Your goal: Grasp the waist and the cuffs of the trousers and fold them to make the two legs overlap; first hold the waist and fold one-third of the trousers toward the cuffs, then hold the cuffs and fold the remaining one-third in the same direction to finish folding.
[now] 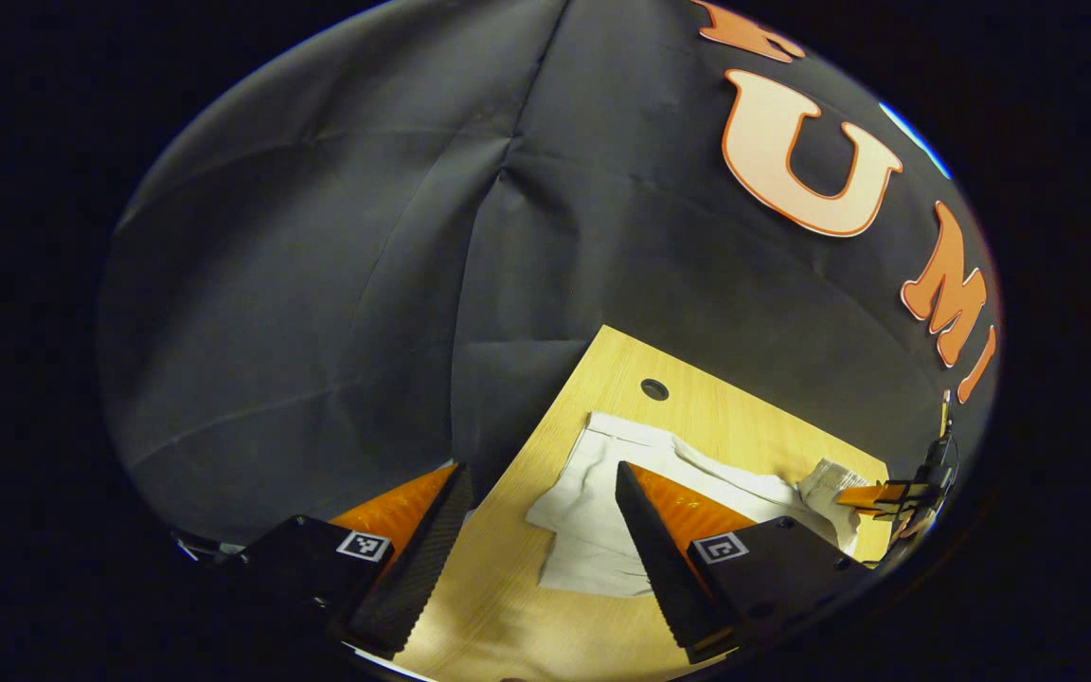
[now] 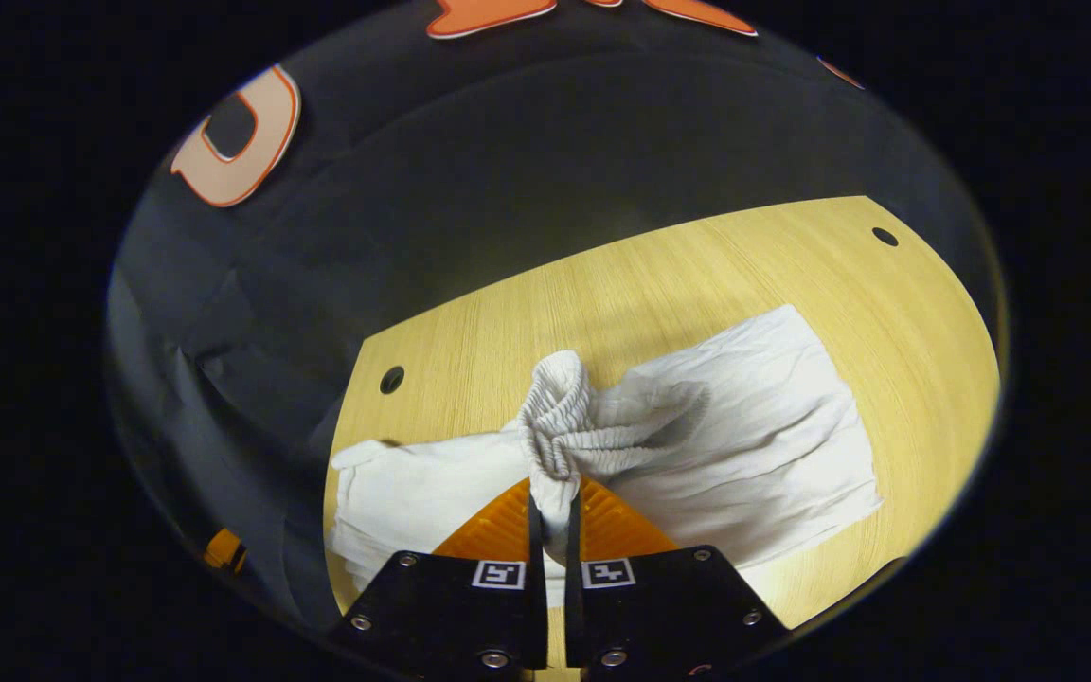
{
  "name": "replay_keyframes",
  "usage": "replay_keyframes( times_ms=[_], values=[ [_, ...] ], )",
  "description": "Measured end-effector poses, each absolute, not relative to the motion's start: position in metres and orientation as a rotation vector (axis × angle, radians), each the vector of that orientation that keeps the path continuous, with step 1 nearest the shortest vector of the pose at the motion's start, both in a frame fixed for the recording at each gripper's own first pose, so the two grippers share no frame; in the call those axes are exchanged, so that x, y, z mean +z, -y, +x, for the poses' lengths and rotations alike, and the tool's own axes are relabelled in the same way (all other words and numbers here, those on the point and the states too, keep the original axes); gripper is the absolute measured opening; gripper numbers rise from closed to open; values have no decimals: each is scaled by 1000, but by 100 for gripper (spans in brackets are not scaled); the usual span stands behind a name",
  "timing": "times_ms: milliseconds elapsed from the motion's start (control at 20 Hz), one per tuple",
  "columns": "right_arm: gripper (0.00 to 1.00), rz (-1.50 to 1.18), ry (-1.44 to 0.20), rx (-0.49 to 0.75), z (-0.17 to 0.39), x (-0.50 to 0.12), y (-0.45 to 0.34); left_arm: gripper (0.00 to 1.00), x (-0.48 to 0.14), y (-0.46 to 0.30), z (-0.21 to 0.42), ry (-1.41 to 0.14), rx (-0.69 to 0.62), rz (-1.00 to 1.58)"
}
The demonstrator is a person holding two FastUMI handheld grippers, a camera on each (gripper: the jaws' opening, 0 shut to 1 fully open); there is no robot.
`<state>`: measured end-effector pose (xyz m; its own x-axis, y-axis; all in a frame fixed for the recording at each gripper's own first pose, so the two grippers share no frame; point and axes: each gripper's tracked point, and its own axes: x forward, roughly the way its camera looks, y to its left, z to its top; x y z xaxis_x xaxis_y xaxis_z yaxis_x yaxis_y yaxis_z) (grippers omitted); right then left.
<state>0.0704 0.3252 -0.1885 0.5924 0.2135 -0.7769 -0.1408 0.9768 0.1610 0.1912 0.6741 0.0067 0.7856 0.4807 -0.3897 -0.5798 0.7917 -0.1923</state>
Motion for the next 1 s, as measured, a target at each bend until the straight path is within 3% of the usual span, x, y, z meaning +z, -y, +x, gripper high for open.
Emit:
replay_keyframes(
  times_ms=[200,250,300,350,400,450,500,550,850,900,1000],
  values=[
    [19,95,-973,222,74,-176,-323,100,-1,-677,188,-346,585,-349],
    [31,123,-986,227,74,-176,-322,100,-3,-677,186,-350,586,-360],
    [27,158,-998,236,74,-172,-323,100,-5,-678,186,-357,590,-370],
    [57,185,-1010,240,72,-165,-319,100,-10,-679,184,-360,593,-380],
    [64,192,-1017,237,73,-160,-314,100,-12,-677,184,-365,591,-396],
    [81,180,-1017,233,69,-162,-309,100,-16,-675,185,-370,586,-423],
    [82,164,-1012,229,70,-162,-306,100,-22,-671,186,-374,578,-463],
    [99,153,-1011,227,68,-163,-305,100,-28,-667,185,-380,569,-512],
    [99,187,-1024,221,63,-161,-291,100,-68,-629,186,-445,519,-790],
    [99,185,-1026,215,62,-159,-284,96,-74,-625,185,-451,509,-838],
    [99,187,-1035,202,59,-158,-270,100,-93,-616,187,-451,482,-942]
  ],
)
